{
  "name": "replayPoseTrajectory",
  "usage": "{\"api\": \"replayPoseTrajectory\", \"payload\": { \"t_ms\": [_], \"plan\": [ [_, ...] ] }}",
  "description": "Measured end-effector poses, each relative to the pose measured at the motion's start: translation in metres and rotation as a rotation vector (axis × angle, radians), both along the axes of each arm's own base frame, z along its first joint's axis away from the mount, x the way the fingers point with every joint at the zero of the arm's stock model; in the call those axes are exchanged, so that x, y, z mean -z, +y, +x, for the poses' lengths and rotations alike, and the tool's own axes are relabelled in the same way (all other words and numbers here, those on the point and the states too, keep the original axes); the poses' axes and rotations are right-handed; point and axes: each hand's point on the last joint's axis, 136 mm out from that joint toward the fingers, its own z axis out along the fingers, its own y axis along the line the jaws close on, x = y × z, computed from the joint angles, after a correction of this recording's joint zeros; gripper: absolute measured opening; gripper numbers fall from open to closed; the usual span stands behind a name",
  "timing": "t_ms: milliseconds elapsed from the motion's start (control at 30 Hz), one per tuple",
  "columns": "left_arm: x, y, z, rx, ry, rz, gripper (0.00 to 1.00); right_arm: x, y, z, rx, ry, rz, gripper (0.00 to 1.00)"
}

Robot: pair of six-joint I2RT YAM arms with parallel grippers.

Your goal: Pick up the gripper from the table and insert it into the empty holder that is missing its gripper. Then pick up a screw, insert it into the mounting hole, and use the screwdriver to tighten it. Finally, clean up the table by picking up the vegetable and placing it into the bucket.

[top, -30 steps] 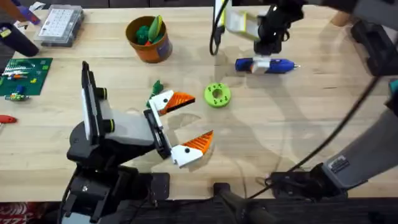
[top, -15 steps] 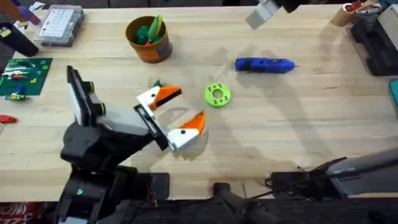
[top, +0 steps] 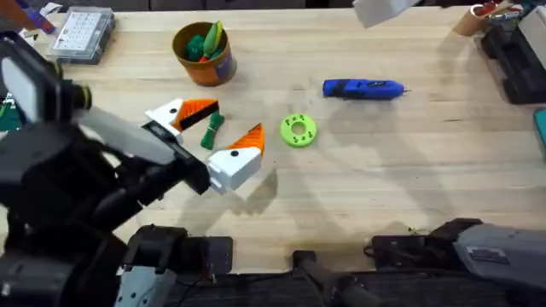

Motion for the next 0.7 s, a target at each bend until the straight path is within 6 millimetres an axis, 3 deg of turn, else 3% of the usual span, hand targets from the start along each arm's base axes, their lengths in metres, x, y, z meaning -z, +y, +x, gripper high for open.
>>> {"api": "replayPoseTrajectory", "payload": {
  "t_ms": [167, 500, 700],
  "plan": [
    [0.003, 0.000, 0.010, 0.000, 0.064, 0.027, 0.986, -0.004, -0.012, -0.028, 0.031, -0.020, 0.039, 0.997],
    [0.012, 0.004, 0.022, -0.022, 0.102, 0.056, 0.986, 0.048, -0.033, -0.076, 0.089, 0.056, 0.057, 0.997],
    [0.007, 0.006, 0.025, -0.035, 0.074, 0.063, 0.986, 0.062, -0.042, -0.097, 0.129, 0.068, 0.091, 0.997]
  ]
}}
